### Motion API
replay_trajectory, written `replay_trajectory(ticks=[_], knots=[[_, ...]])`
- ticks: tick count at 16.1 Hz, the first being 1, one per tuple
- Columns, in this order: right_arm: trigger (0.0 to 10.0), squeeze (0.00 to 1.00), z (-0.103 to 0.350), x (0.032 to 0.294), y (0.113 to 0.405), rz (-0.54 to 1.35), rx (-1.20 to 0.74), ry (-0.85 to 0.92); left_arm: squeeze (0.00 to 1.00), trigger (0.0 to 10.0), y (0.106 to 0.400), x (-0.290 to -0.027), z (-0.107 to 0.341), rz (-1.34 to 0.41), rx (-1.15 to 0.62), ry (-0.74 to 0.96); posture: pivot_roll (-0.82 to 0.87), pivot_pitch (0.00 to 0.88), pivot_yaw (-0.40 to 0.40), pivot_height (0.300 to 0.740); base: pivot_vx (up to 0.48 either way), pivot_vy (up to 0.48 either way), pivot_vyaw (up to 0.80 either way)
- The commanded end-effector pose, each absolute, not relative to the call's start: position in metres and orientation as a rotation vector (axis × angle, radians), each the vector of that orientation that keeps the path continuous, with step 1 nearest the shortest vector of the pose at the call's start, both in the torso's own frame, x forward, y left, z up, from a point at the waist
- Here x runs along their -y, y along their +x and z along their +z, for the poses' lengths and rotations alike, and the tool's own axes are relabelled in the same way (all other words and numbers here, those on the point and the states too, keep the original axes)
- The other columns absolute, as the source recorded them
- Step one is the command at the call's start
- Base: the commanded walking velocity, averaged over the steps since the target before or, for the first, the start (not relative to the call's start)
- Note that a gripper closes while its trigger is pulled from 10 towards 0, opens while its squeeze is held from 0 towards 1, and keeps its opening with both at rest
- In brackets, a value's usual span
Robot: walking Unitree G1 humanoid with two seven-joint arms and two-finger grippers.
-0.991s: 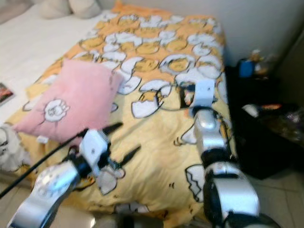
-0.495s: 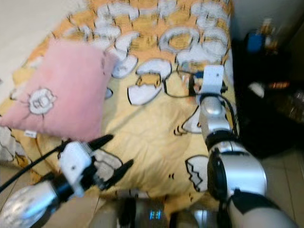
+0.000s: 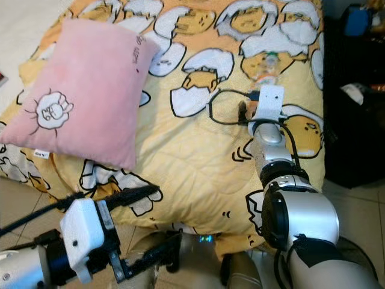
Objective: Clean up the room
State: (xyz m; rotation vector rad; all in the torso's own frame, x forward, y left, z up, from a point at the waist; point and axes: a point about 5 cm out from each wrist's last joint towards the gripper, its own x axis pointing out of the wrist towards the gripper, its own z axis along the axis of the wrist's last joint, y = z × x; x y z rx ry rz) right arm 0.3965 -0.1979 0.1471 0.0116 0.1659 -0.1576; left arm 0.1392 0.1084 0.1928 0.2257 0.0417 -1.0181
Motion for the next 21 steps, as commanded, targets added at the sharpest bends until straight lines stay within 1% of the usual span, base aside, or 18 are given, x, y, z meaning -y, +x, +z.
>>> replay_trajectory(ticks=[1,2,5,11,12,14,18,20,21], knots=[[8.2,0.00,0.140,0.198,0.394,-0.160,-0.207,0.049,0.00,10.0,0.135,-0.112,0.194,-1.017,-0.062,0.233,0.55,0.381,0.135,0.740,0.000,0.000,0.00],[0.0,0.00,0.142,0.197,0.395,-0.151,-0.203,0.062,0.00,10.0,0.134,-0.114,0.193,-1.010,-0.076,0.236,0.55,0.381,0.135,0.740,0.000,0.000,0.00],[0.0,0.00,0.144,0.190,0.397,-0.106,-0.199,0.068,0.00,10.0,0.135,-0.114,0.191,-1.007,-0.101,0.249,0.52,0.382,0.123,0.740,0.000,0.000,0.00],[0.0,0.00,0.161,0.191,0.403,-0.097,-0.122,0.105,0.00,10.0,0.140,-0.111,0.187,-1.023,-0.109,0.257,0.49,0.368,0.117,0.740,0.000,0.000,0.00],[0.0,0.00,0.164,0.191,0.403,-0.100,-0.097,0.073,0.00,10.0,0.142,-0.111,0.185,-1.026,-0.112,0.258,0.47,0.359,0.114,0.740,0.000,0.000,0.00],[0.0,0.00,0.174,0.190,0.404,-0.108,-0.019,-0.045,0.00,10.0,0.144,-0.109,0.180,-1.036,-0.114,0.266,0.45,0.341,0.106,0.740,0.000,0.000,0.00],[0.0,0.00,0.183,0.179,0.401,-0.070,0.141,-0.204,0.00,10.0,0.156,-0.102,0.172,-1.038,-0.091,0.259,0.39,0.296,0.095,0.740,0.000,0.000,0.00],[0.0,0.00,0.188,0.181,0.397,-0.097,0.238,-0.279,0.00,10.0,0.162,-0.098,0.166,-1.036,-0.078,0.271,0.36,0.260,0.083,0.740,0.000,0.000,0.00],[0.0,0.00,0.190,0.186,0.392,-0.122,0.299,-0.314,0.00,10.0,0.169,-0.098,0.160,-1.011,-0.080,0.285,0.34,0.222,0.070,0.740,0.000,0.000,0.00]])
